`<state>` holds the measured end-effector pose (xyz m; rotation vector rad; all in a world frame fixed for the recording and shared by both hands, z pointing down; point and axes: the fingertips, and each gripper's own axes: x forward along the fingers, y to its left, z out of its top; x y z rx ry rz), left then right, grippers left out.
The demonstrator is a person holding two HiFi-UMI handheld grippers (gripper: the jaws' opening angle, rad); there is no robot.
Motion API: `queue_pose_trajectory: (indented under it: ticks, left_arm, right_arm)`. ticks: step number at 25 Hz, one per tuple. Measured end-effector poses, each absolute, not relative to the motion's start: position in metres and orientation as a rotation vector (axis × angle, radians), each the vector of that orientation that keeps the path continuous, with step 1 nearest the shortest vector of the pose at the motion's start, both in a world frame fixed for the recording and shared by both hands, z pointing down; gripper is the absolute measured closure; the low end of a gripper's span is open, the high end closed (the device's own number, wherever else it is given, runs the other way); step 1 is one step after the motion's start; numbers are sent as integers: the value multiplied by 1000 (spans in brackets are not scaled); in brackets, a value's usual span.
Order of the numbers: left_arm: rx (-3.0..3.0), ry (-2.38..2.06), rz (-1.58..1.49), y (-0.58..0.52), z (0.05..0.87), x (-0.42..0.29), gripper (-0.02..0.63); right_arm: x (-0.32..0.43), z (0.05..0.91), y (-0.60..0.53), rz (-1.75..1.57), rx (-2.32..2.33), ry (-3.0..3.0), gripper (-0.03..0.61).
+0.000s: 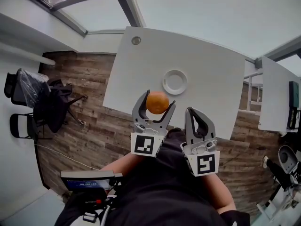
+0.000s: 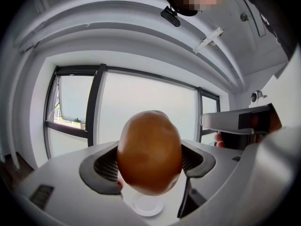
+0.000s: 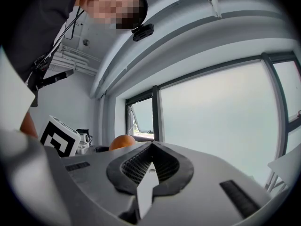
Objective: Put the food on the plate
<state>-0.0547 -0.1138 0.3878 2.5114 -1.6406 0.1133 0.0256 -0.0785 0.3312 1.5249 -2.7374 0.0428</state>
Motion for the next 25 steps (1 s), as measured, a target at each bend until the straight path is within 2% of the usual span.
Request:
queue_pose_trajectory:
  ticks: [25]
  left_arm:
    - [2424,-1478,356,-151,489,-28,259]
  right_arm:
    - [77,333,-93,64,1698,-2659,581]
